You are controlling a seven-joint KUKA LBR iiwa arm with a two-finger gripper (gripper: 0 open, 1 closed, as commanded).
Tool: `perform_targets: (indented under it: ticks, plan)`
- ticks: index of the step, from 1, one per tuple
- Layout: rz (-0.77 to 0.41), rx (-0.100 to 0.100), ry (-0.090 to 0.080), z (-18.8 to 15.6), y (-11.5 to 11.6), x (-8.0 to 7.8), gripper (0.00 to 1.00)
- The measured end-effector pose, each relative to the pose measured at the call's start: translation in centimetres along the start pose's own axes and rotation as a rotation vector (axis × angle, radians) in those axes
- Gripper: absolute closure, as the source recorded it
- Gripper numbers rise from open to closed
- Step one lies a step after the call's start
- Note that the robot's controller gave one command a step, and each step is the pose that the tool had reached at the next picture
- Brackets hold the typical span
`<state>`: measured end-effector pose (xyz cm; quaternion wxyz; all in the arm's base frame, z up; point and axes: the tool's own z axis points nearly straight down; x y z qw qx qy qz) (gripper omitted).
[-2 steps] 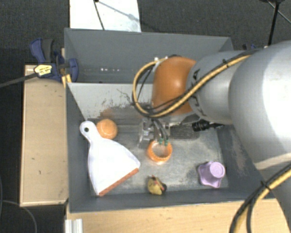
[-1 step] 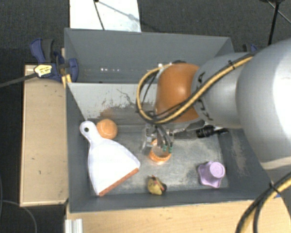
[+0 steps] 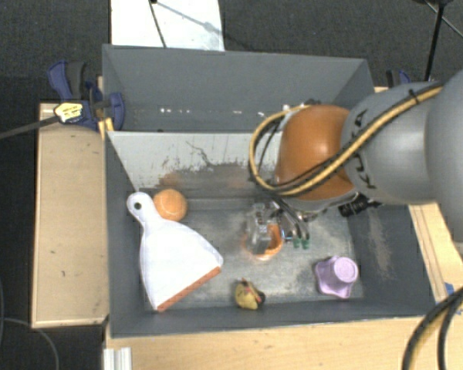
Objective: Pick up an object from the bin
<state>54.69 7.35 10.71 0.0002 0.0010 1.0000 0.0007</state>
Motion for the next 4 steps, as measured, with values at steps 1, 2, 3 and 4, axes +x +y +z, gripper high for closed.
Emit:
perform_targets:
  ticks: [1,2,3,4]
  plan:
    - [0.161,0.001,0.001,-2.2,1.6,2.1,0.0]
    - [0.176,0.0,0.001,-2.5,2.4,2.4,0.0]
    - [0.188,-0.001,-0.005,0.2,-0.8,2.9,0.0]
    - [0.106,0.001,0.0,3.7,-4.8,-0.4,1.0]
